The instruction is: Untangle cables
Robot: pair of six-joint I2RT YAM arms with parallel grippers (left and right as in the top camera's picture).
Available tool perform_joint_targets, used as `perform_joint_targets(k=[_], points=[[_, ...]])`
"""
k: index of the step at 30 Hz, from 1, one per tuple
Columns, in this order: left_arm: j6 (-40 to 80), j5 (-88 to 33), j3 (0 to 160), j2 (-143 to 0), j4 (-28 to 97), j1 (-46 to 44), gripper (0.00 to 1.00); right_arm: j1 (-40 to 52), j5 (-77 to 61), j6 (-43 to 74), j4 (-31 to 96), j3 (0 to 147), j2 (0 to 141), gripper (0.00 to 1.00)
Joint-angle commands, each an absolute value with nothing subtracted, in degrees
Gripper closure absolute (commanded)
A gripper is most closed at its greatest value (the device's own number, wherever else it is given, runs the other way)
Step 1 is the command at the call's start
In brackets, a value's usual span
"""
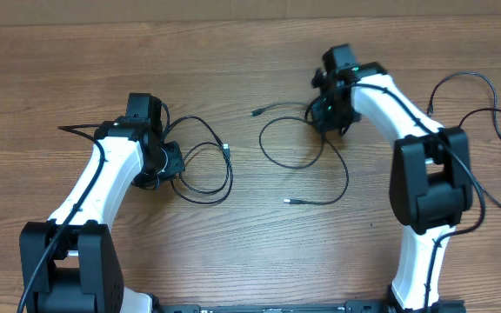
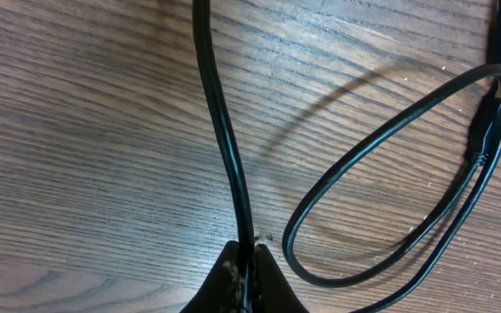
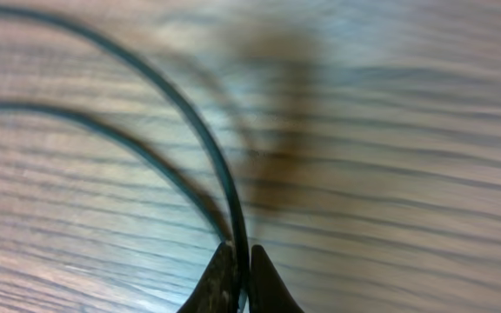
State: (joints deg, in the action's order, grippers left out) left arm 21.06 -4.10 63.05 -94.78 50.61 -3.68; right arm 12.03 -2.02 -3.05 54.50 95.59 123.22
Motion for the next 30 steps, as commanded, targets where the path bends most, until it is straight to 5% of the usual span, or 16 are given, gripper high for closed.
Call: perform_joint_targets(k=[1, 17, 28, 30], points=[[20.56, -4.25, 63.07, -95.24, 50.54, -3.79, 0.96, 8.51, 2.85, -0.14, 55.18, 100.20, 116.92, 0.96], [20.56, -4.27, 63.07, -95.24, 50.54, -3.79, 0.96, -15.03, 13.06, 5.50, 65.36, 125.10, 110.52, 0.96], [20.56, -4.27, 63.07, -95.24, 50.57, -3.79, 0.96, -16.93, -17.54, 5.98, 75.79, 122.69, 110.76, 0.90], [20.56, -4.27, 63.07, -95.24, 50.54, -3.79, 0.96, -15.09, -19.79, 5.96, 76.82, 121.45, 110.76, 0.82]])
